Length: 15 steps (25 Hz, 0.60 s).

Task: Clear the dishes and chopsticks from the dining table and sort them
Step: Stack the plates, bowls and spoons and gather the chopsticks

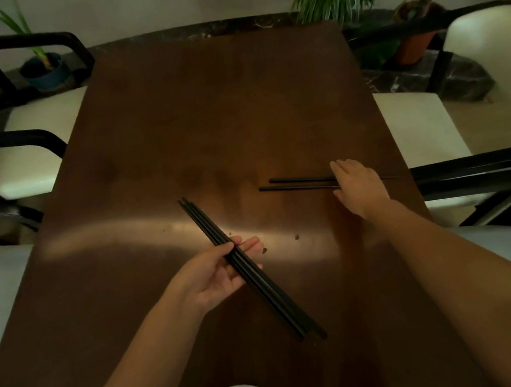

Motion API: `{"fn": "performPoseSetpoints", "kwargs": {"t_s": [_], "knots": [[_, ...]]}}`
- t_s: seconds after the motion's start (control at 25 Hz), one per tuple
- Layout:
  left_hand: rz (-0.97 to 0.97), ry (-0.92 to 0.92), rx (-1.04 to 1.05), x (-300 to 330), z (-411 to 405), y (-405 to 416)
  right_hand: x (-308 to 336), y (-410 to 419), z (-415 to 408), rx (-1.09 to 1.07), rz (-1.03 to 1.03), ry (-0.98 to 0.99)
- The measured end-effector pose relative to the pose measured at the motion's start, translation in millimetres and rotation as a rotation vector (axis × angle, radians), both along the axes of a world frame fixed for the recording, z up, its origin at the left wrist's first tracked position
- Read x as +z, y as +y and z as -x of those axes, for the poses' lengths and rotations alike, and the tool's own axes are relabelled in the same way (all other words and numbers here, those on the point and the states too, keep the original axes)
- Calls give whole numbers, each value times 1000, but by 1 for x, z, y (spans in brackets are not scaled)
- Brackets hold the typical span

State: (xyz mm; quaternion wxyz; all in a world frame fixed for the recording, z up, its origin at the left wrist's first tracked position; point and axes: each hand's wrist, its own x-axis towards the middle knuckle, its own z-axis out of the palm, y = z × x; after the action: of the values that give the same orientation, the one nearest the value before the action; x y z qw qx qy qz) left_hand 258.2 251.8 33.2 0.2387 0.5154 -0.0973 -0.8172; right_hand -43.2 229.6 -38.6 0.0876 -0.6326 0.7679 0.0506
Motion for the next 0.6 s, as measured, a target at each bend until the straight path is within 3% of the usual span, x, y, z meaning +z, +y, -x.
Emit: {"fn": "performPoseSetpoints", "kwargs": {"t_s": [0.4, 0.6], "knots": [[-11, -28, -16, -9, 1, 3, -19, 22, -11, 181, 32, 112], [-2, -20, -32, -5, -6, 16, -12, 65, -30, 4, -34, -80]]}}
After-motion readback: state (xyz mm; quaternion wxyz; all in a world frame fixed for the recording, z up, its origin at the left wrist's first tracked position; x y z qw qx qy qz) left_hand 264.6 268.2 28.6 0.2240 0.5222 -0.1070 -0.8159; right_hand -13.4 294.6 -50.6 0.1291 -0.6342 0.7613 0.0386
